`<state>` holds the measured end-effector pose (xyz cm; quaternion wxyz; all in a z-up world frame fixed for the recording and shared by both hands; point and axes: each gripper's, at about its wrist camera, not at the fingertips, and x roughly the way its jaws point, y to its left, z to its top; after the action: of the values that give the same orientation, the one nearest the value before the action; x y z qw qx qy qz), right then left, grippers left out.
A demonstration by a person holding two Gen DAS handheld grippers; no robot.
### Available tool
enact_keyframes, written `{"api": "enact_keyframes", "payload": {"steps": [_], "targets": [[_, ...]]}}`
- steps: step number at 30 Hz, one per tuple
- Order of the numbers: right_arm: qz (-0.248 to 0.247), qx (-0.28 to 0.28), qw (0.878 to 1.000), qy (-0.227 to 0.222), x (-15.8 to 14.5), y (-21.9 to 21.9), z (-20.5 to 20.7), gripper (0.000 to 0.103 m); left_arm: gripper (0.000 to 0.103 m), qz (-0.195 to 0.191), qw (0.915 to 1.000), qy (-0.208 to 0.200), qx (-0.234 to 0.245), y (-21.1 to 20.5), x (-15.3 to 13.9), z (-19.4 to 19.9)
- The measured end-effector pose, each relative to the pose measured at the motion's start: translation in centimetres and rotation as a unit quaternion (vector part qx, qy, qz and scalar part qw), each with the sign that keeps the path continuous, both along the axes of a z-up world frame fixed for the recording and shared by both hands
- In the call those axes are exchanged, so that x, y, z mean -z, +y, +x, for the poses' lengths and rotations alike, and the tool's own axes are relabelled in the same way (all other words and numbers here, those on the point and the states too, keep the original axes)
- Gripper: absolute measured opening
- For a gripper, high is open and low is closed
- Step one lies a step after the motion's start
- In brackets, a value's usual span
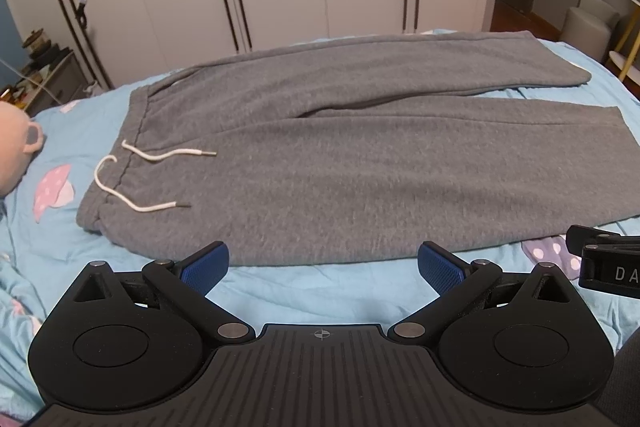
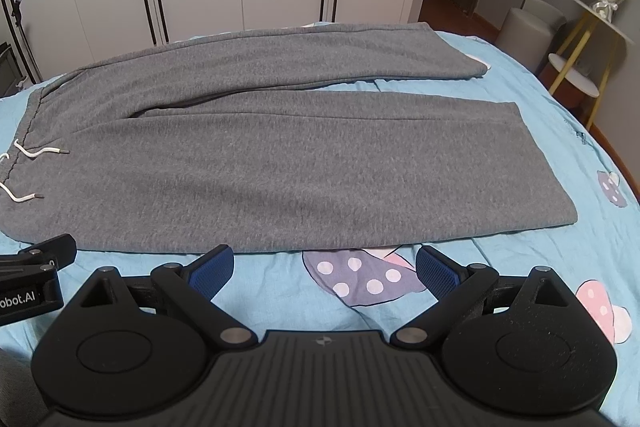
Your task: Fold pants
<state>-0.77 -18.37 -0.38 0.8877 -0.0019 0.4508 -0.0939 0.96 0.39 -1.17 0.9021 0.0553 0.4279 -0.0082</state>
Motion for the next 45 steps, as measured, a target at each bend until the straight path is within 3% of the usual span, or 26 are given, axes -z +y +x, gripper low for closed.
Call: {"api": "enact_keyframes", "payload": {"steps": [45], "targets": [[0.029, 0.012, 0.999, 0.007, 1.5, -1.0, 1.2, 0.098, 0.103, 0.015, 0.9998, 0.01, 0.0, -0.6, 1.3, 2.0]]}}
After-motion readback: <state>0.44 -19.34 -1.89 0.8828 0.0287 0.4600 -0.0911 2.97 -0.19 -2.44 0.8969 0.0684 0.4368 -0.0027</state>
